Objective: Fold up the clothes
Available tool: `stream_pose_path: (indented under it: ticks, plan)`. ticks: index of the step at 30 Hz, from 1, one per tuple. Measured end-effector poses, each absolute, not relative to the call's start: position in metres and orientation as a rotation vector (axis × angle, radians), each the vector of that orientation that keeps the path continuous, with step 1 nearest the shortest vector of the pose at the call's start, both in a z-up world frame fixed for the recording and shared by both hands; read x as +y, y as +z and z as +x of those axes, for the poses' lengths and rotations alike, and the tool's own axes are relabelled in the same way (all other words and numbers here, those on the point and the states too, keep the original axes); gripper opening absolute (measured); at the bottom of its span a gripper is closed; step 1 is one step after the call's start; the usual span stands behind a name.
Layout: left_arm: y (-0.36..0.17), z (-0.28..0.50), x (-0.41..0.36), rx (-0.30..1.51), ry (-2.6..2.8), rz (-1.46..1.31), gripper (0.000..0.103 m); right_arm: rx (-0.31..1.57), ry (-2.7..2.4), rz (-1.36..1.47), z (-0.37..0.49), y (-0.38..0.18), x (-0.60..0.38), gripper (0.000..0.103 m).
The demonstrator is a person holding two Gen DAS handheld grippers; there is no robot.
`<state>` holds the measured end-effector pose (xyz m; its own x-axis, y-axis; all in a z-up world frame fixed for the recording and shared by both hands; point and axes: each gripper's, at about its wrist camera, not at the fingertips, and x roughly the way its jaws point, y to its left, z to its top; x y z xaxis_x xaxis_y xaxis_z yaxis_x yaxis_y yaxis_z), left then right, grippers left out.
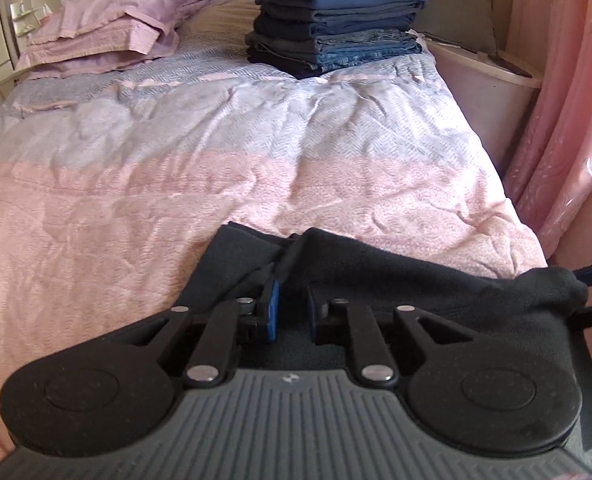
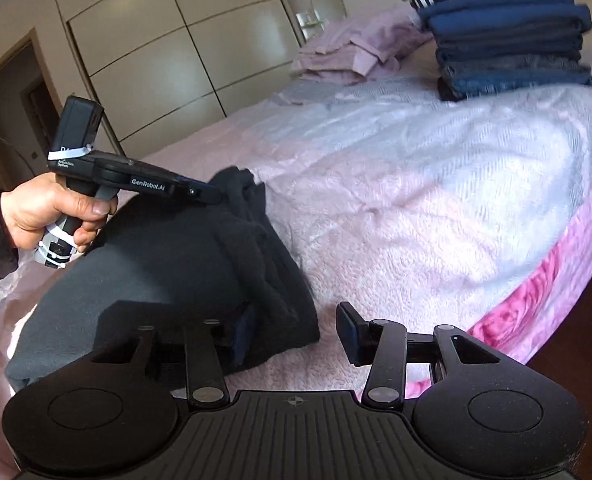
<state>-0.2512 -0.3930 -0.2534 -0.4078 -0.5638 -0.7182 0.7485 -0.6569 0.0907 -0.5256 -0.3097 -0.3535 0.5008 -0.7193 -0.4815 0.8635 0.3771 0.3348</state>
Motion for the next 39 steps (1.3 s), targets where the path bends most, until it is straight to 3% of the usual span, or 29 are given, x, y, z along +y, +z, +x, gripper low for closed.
stream_pose_path:
  ticks: [8, 13, 17, 33, 35, 37, 39]
  plan:
    - [-0.215, -0.183, -0.309, 0.235, -2.051, 0.989, 0.023, 0.292, -0.744, 0.427, -0.466, -0.306, -0.258, 0.045]
    - [-0.238, -0.173, -0.273, 0.199, -2.018, 1.117, 0.024, 0.354, -0.614, 0.374, -0.398, -0.315, -0.257, 0.045]
    - [-0.26, -0.175, -0.261, 0.147, -1.983, 1.165, 0.024, 0.516, -0.59, 0.401, -0.371, -0.34, -0.257, 0.045]
    - [-0.262, -0.191, -0.26, 0.009, -1.945, 1.257, 0.025, 0.621, -0.633, 0.368, -0.375, -0.323, -0.233, 0.046]
    - [-0.263, -0.193, -0.26, -0.004, -1.942, 1.266, 0.024, 0.627, -0.642, 0.343, -0.373, -0.318, -0.231, 0.048]
    - [-0.263, -0.194, -0.26, -0.015, -1.94, 1.271, 0.024, 0.631, -0.651, 0.322, -0.37, -0.313, -0.23, 0.072]
    - [-0.264, -0.192, -0.259, -0.019, -1.942, 1.27, 0.025, 0.625, -0.642, 0.3, -0.365, -0.309, -0.228, 0.079]
